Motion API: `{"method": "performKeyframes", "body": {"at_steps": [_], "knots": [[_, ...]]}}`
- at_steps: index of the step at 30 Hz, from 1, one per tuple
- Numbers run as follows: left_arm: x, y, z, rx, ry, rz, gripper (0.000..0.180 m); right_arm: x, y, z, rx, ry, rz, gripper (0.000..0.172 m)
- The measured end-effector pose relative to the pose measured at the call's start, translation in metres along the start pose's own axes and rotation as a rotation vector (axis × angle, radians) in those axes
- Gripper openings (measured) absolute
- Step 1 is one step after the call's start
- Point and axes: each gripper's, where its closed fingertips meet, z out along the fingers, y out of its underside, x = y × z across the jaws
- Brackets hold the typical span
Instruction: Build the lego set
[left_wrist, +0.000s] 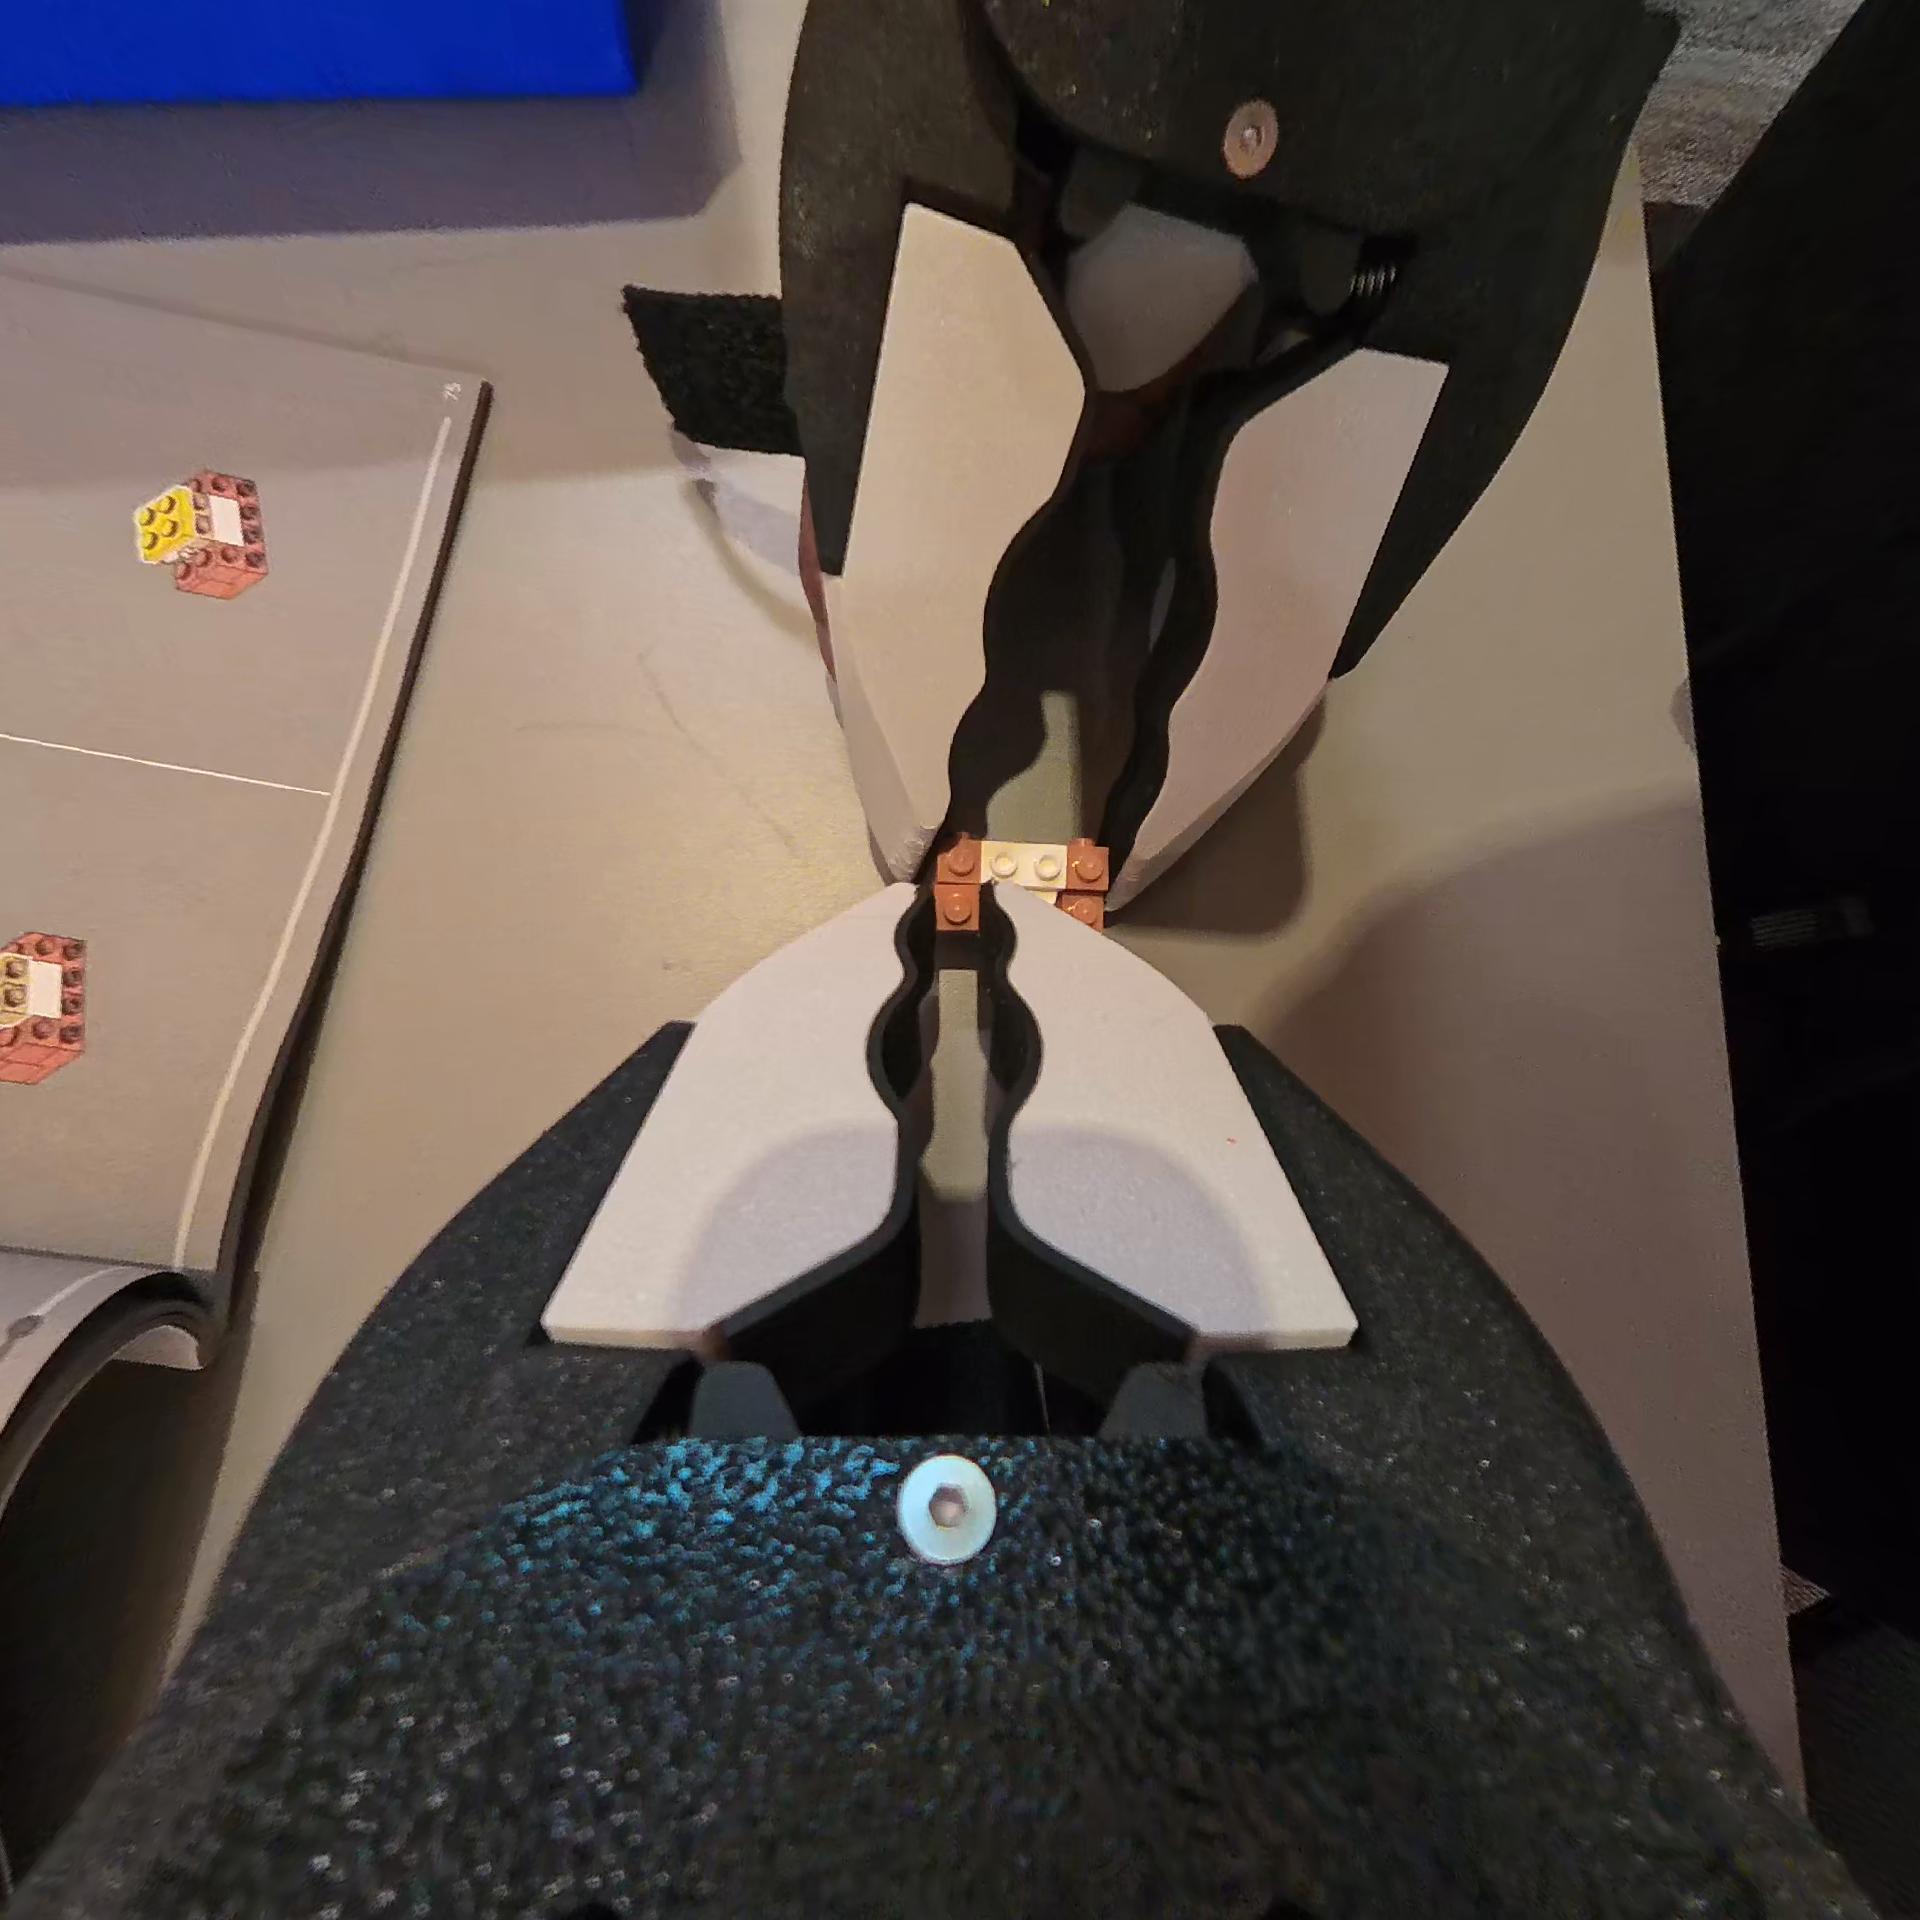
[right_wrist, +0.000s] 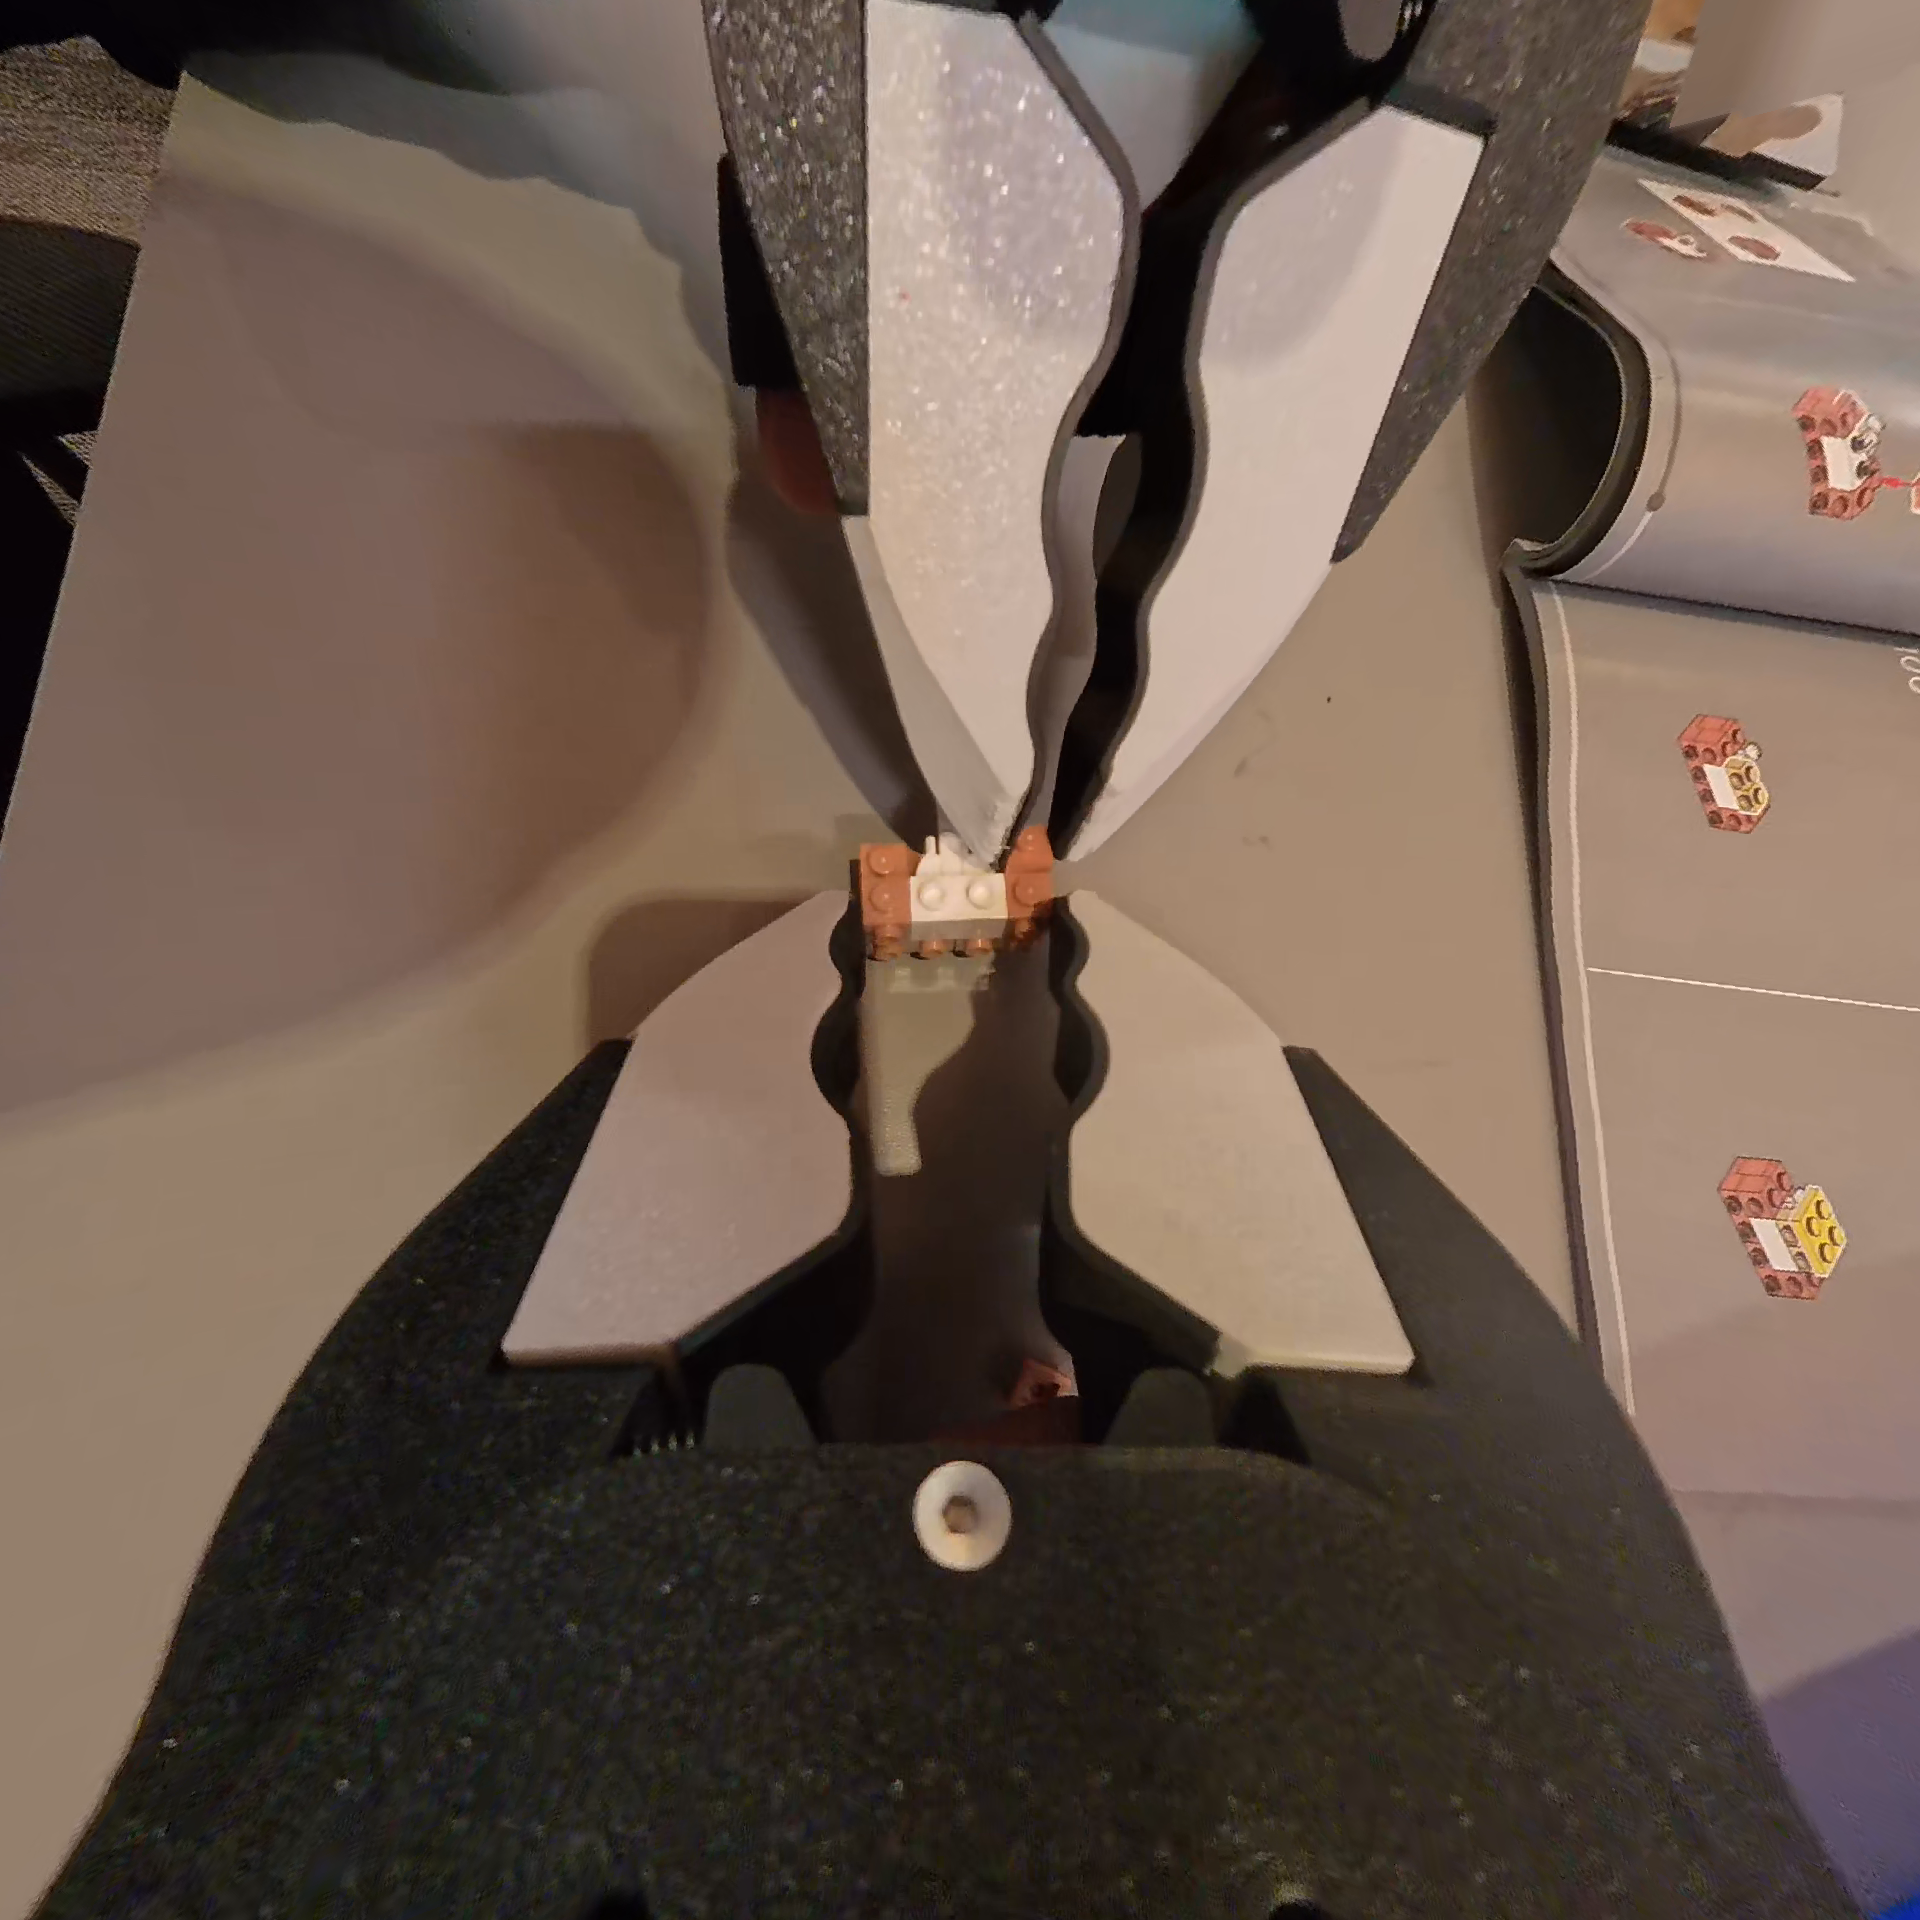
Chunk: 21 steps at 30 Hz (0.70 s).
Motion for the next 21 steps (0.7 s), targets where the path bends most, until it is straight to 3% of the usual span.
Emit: {"method": "performKeyframes", "body": {"at_steps": [21], "knots": [[0.0038, -0.0034, -0.0046, 0.025, 0.010, 0.004, 0.009, -0.0007, -0.0048, -0.0031, 0.044, -0.001, -0.010, 0.034]]}}
